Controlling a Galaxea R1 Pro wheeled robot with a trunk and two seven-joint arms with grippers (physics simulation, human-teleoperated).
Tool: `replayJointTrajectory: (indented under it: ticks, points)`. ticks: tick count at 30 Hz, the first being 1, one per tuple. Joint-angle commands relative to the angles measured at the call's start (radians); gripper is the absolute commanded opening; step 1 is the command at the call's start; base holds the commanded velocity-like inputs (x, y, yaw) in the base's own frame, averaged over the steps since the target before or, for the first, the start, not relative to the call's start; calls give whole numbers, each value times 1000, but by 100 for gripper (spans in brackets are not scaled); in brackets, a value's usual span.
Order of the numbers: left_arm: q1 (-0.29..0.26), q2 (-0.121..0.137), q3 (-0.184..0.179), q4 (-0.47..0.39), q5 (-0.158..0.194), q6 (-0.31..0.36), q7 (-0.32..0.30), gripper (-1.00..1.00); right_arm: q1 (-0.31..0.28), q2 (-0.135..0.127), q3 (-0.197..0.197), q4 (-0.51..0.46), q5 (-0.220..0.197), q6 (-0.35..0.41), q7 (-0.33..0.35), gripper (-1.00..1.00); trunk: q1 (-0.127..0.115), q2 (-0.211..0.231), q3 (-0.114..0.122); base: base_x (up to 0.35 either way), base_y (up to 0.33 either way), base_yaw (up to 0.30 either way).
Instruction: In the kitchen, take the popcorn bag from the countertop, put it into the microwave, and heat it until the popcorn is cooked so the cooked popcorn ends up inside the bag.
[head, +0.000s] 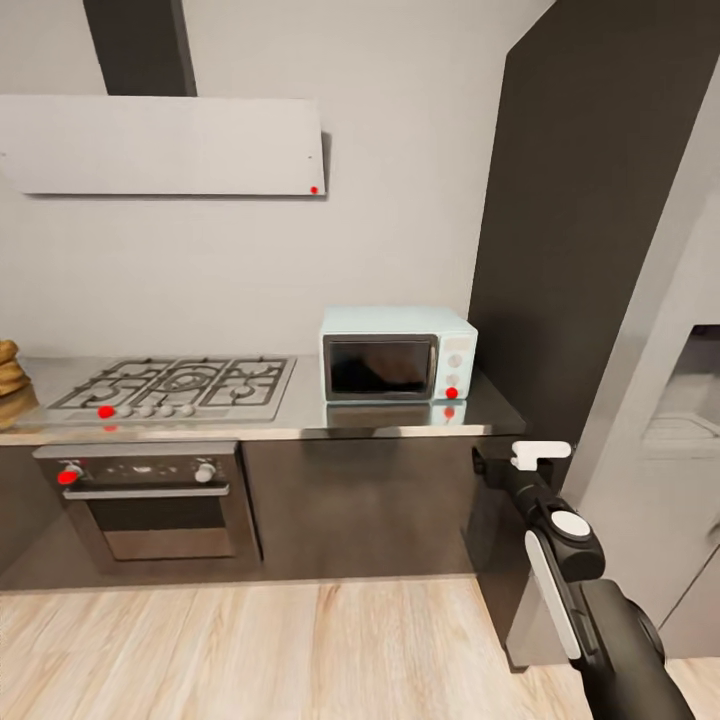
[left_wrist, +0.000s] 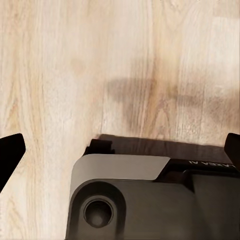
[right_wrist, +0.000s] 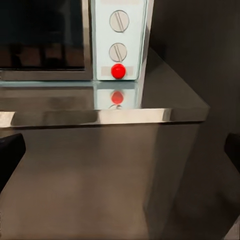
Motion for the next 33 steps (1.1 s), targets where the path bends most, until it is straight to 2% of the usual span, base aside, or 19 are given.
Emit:
replayJointTrajectory:
  ticks: [1, 9, 19, 24, 28, 30, 33]
  points:
    - [-1, -1, 5, 1, 1, -3, 1, 100, -1, 0, 2, -1, -1, 6, -4, 100, 0, -1, -1, 83, 212, -1]
    - [-1, -2, 5, 1, 1, -3, 1, 100, 1, 1, -1, -1, -8, 5, -2, 100, 0, -1, -1, 33, 58, 0]
    - [-1, -1, 5, 1, 1, -3, 1, 100, 1, 3, 1, -1, -12, 0, -3, 100, 0, -1, -1, 323, 0, 0]
    - [-1, -1, 5, 1, 1, -3, 1, 100, -5, 18, -12, -3, -12, -19, -5, 100, 0, -1, -1, 315, 0, 0]
    - [-1, -1, 5, 1, 1, -3, 1, 100, -11, 21, 0, -1, -5, -21, -1, 100, 0, -1, -1, 173, 0, 0]
    - [-1, -2, 5, 1, 1, -3, 1, 100, -58, 20, 17, 4, -6, -6, 2, 100, 0, -1, -1, 26, 0, 0]
    - [-1, -2, 6, 1, 1, -3, 1, 100, -112, 19, 21, 63, -6, 7, 6, 100, 0, -1, -1, 25, 0, 0]
